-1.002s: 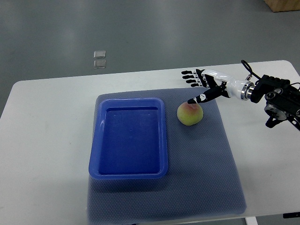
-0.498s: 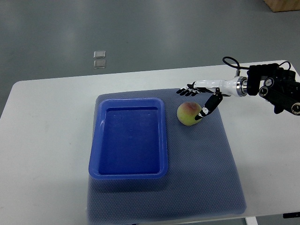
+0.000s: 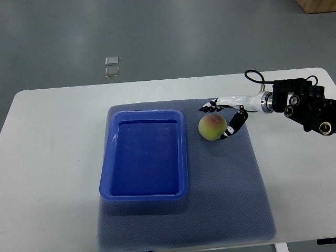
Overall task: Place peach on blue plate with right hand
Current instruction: 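Reach the right hand down over the peach, fingers around it, then close the right hand fingers around the peach, then lift the peach and carry it over the blue tray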
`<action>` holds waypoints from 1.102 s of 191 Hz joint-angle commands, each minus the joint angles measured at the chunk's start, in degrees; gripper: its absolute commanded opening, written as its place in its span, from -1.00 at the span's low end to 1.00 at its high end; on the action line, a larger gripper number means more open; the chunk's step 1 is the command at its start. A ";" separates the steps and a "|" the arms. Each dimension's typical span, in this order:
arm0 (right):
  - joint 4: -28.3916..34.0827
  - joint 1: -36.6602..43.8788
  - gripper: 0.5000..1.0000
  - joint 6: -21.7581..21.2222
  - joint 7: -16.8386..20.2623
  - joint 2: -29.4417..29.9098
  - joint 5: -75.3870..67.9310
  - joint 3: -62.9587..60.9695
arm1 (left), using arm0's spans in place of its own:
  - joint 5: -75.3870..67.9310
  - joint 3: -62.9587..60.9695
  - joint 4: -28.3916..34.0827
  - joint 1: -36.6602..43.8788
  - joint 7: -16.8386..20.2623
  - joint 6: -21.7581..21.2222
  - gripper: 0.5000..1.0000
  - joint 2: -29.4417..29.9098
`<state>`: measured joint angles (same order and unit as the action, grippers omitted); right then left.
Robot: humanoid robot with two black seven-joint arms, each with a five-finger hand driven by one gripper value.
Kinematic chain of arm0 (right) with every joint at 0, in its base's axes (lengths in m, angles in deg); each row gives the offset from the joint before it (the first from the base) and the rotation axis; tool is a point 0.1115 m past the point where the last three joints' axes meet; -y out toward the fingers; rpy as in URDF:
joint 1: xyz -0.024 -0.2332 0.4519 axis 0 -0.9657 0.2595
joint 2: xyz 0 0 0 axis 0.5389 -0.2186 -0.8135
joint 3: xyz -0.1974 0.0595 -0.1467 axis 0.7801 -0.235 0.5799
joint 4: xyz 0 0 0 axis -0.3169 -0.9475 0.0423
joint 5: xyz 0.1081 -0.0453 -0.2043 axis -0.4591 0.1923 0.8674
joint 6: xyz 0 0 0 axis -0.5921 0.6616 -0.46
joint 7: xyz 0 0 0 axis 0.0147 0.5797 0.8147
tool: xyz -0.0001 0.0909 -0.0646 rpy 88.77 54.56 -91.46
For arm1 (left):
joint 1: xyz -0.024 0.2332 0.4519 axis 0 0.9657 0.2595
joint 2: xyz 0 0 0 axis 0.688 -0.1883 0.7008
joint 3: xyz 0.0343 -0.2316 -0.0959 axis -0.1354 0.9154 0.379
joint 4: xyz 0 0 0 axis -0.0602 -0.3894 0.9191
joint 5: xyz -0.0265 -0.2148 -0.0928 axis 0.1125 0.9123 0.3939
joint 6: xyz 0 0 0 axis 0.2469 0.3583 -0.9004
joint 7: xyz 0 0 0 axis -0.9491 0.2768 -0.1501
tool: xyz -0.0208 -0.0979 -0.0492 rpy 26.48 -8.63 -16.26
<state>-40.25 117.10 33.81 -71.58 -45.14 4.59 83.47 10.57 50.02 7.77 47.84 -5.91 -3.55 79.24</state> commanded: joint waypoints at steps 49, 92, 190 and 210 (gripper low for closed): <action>0.00 0.06 0.17 3.10 0.00 1.17 0.04 2.29 | -0.01 0.00 0.00 0.00 0.00 -0.01 1.00 0.00; 0.09 0.41 -0.42 3.19 -0.35 1.17 -0.04 2.20 | -0.01 0.00 0.00 0.00 0.00 -0.01 1.00 0.00; 2.46 9.28 -0.45 2.40 -1.93 7.50 -1.10 3.17 | -0.01 0.00 0.00 0.00 0.00 -0.01 1.00 0.00; 2.02 11.30 -0.41 2.49 -1.93 10.92 -1.10 5.80 | -0.01 0.00 0.00 0.00 0.00 -0.01 1.00 0.00</action>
<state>-37.75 126.20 36.24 -73.59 -37.82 3.48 86.74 10.56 50.02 7.77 47.83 -5.91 -3.57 79.24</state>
